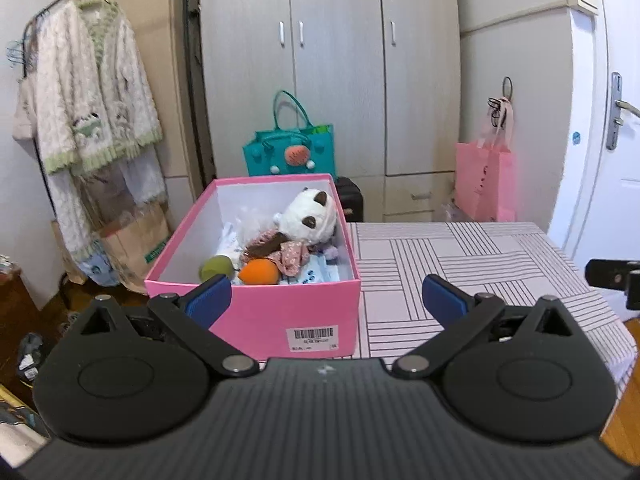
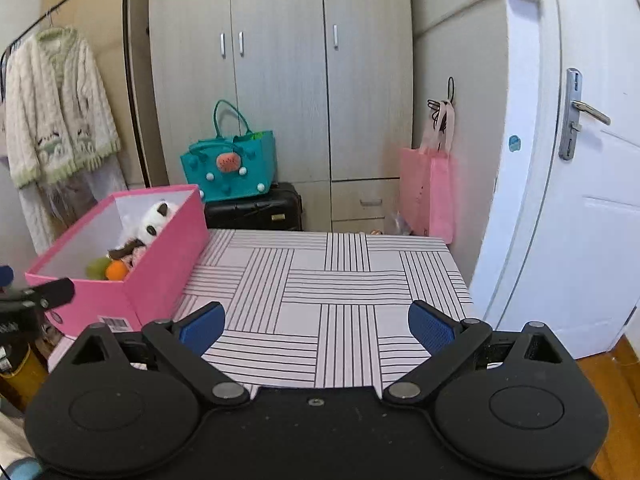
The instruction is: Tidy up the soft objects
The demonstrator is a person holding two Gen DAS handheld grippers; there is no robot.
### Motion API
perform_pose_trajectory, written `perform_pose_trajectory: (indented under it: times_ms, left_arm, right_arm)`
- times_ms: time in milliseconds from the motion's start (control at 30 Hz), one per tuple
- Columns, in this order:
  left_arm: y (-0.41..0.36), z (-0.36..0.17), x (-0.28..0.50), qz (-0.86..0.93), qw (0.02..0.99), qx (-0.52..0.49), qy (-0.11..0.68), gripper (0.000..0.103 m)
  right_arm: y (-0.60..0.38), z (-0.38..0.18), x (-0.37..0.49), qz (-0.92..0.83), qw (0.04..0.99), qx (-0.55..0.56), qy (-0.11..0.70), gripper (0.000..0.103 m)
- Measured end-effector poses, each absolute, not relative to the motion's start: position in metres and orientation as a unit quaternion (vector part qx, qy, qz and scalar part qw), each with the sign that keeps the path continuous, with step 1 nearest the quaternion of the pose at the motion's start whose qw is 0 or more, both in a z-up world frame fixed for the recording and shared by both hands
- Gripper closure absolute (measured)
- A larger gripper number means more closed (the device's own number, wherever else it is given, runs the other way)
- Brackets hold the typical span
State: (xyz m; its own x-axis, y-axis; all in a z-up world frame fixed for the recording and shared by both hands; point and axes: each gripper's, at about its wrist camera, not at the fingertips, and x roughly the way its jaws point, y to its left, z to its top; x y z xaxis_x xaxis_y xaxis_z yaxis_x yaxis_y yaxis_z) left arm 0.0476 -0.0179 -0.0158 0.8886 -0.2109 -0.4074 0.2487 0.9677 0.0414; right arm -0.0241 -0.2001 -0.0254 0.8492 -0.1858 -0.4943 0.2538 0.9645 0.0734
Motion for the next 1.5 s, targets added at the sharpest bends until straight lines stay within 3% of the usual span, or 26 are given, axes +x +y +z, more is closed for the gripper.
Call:
perform_pose_trajectory:
  times_ms: [1500]
  left_arm:
    - [-0.010, -0.019, 0.028, -0.097, 0.974, 0.045, 0.198, 0.000]
  right_arm:
    - [-0.155, -0.019, -0.056, -0.151, 0.965, 0.015, 0.214, 0.003]
